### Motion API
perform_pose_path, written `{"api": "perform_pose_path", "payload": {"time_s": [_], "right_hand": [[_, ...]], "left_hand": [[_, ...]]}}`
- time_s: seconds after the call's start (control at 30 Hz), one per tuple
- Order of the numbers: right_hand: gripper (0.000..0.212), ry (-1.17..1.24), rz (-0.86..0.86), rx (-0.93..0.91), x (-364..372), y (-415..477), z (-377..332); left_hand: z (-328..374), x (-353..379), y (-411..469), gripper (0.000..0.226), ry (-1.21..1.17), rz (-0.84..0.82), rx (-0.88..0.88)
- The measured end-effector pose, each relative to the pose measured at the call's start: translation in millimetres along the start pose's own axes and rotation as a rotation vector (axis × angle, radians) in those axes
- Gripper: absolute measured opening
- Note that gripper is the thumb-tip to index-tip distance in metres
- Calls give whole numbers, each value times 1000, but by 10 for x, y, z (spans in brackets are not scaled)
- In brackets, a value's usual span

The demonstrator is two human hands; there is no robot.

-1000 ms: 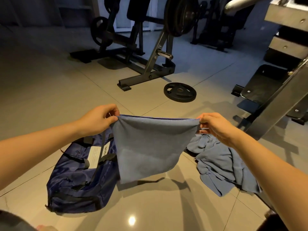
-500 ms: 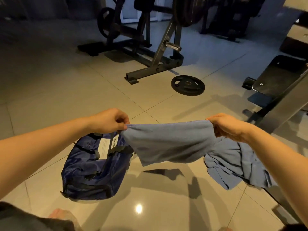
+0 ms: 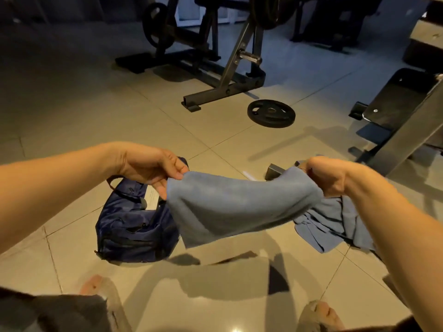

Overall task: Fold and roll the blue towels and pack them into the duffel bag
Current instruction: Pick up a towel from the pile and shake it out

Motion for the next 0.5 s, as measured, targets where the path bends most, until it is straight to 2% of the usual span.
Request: {"api": "perform_pose_path", "payload": {"time_s": [0.07, 0.1, 0.17, 0.23, 0.3, 0.4, 0.5], "right_hand": [[15, -32, -86, 40, -29, 43, 12], [10, -52, -101, 56, -24, 96, 32], [22, -85, -101, 95, -36, 331, 150], [32, -150, -70, 158, 6, 610, 344], [33, -196, 27, 171, 65, 994, 585], [24, -130, 284, 81, 143, 1668, 1035], [25, -212, 447, -45, 201, 2255, 1420]], "left_hand": [[-131, -12, 73, 25, -51, -180, -44], [-225, -33, 155, 26, -70, -213, -72], [-430, -87, 407, 20, -49, -154, -155], [-675, -142, 747, 16, 67, 31, -240], [-950, -189, 1153, 16, 186, 259, -283], [-1380, -210, 1781, 17, 353, 584, -283], [-1713, -191, 2339, 15, 656, 749, -282]]}}
Point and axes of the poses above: each hand's wrist, its own y-axis towards the middle knuckle, its own x-axis out of the palm, z = x × y, the point moved 3 cm from there along y, towards the middle knuckle, and after that the axes turned 13 degrees about y, right-handed, at the moved point
